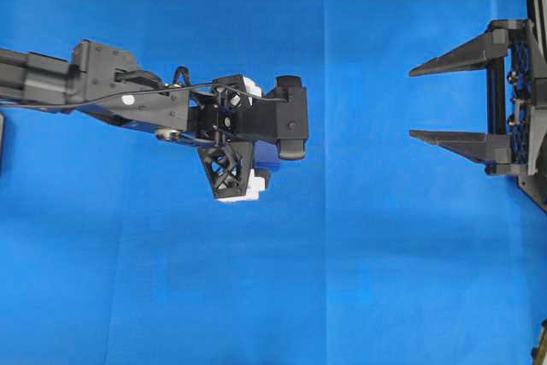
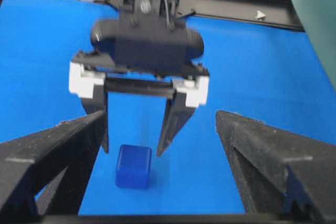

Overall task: Handover the blue block to the right arm after grasping it with the left arm, then place it in the designated position.
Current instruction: 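Close the left gripper on the blue cube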

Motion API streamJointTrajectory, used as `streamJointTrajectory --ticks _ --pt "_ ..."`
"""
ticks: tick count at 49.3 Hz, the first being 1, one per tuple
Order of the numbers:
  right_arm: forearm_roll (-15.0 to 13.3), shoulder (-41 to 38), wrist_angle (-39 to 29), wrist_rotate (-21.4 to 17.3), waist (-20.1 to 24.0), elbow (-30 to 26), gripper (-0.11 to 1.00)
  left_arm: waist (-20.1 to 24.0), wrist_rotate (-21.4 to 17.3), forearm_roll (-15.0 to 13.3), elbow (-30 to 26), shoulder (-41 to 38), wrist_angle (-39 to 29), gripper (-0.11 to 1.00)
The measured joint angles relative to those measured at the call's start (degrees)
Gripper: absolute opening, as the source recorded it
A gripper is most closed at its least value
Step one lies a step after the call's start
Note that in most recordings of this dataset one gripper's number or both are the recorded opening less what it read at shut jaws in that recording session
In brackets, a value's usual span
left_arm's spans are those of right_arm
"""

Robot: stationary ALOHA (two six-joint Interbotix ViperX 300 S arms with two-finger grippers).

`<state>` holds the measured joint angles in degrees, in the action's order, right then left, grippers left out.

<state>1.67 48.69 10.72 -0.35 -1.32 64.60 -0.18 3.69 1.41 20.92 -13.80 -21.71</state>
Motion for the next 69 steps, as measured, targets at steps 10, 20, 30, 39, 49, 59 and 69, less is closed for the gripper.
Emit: streamJointTrajectory --ticks 10,20,30,39,49,59,69 --pt "0.0 -0.2 0.1 0.0 0.0 0.1 0.95 0.0 -0.6 0.0 0.1 -3.8 3.2 0.93" --pt "0.0 -0.5 0.1 -0.1 0.1 0.0 0.95 -0.1 -0.5 0.0 0.0 -5.9 4.2 0.93" --pt "0.0 -0.6 0.1 -0.1 0.0 0.1 0.95 0.0 -0.5 0.0 0.0 -5.9 4.3 0.92" --pt "0.0 -0.9 0.1 -0.1 0.0 0.1 0.95 0.1 -0.3 0.0 -0.3 -5.9 3.7 0.69" --pt "0.0 -0.9 0.1 -0.1 0.0 0.1 0.95 0.3 -0.4 0.0 -0.9 -5.9 2.0 0.48" --pt "0.0 -0.9 0.1 -0.1 0.0 0.1 0.95 0.3 -0.4 0.0 -1.0 -5.9 1.8 0.48" --pt "0.0 -0.9 0.1 -0.1 0.0 0.1 0.95 0.3 -0.4 0.1 -1.0 -5.9 1.6 0.48"
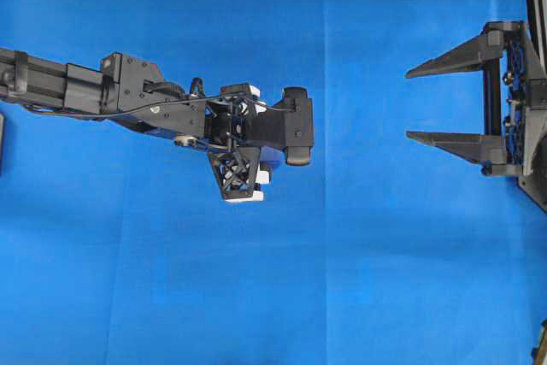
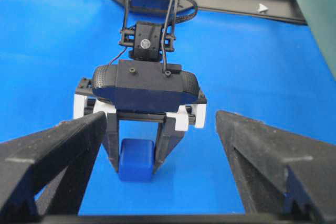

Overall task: Handover the blue block to the right arm after grasping it with the left arm, then place it in the designated position.
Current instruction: 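Close the left gripper on the blue cube, then lift the cube and rotate the left gripper to hold it horizontally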

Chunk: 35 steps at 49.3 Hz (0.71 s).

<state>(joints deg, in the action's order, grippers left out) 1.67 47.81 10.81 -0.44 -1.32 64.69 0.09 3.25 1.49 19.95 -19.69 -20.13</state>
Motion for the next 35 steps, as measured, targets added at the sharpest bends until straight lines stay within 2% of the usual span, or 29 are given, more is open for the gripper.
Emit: streamJointTrajectory --ticks 14,35 --pt "0.0 0.0 0.0 0.0 0.0 0.0 0.95 0.0 0.2 0.0 -0.4 1.4 -3.5 0.48" --pt "0.0 0.0 -0.1 0.0 0.0 0.0 0.95 -0.1 0.6 0.0 -3.7 15.5 -13.3 0.48"
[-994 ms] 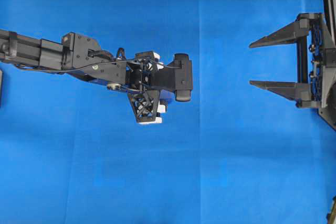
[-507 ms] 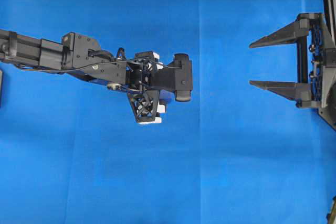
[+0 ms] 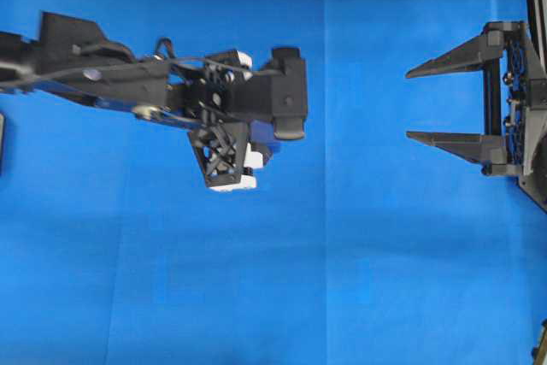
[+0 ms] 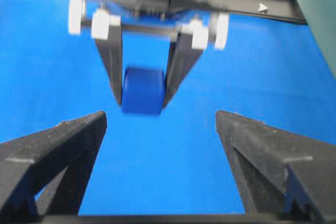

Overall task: Handover the blue block to the right arm after grasping it with the left arm, then place it in the designated position.
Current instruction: 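Lift the cube and rotate the left gripper to hold it horizontally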

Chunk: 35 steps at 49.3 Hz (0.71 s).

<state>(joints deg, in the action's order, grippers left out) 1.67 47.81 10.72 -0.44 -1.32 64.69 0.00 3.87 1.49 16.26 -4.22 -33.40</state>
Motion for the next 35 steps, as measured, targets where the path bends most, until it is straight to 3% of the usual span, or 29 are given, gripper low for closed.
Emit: streamJointTrajectory --ticks 24,35 --pt "0.0 0.0 0.1 0.0 0.0 0.0 0.95 0.1 -0.2 -0.1 -4.3 8.5 -10.0 0.48" --pt "0.1 0.0 0.1 0.0 0.0 -0.1 0.95 -0.1 -0.2 0.0 -5.0 9.7 -11.1 0.48"
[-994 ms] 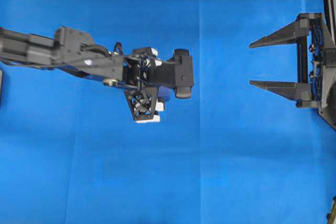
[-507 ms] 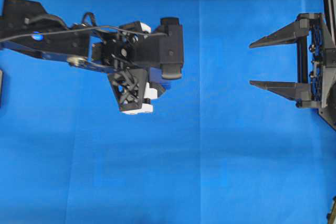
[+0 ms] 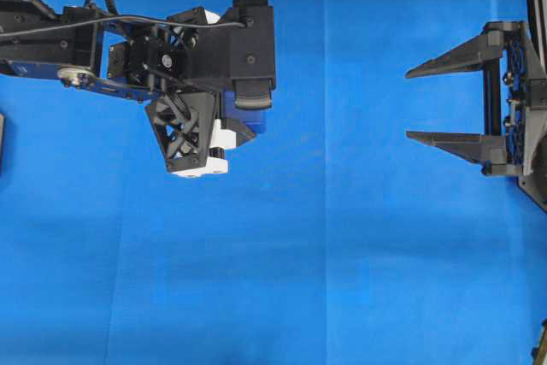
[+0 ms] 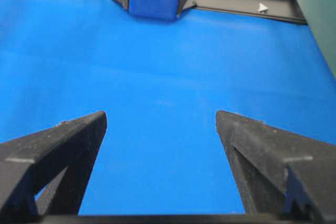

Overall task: Handover the blue block to the right arm after grasping it with the left arm, then place it in the designated position.
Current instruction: 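Lift the cube and rotate the left gripper to hold it horizontally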

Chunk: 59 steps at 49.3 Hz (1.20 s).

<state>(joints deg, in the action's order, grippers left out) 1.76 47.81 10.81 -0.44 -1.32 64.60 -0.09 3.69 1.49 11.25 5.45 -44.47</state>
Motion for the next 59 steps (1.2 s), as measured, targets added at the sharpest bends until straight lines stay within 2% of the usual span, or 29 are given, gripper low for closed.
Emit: streamJointTrajectory --ticks 59 --pt "-0.1 0.0 -0.1 0.0 0.0 0.0 0.95 0.0 0.0 -0.1 0.0 0.0 0.8 0.48"
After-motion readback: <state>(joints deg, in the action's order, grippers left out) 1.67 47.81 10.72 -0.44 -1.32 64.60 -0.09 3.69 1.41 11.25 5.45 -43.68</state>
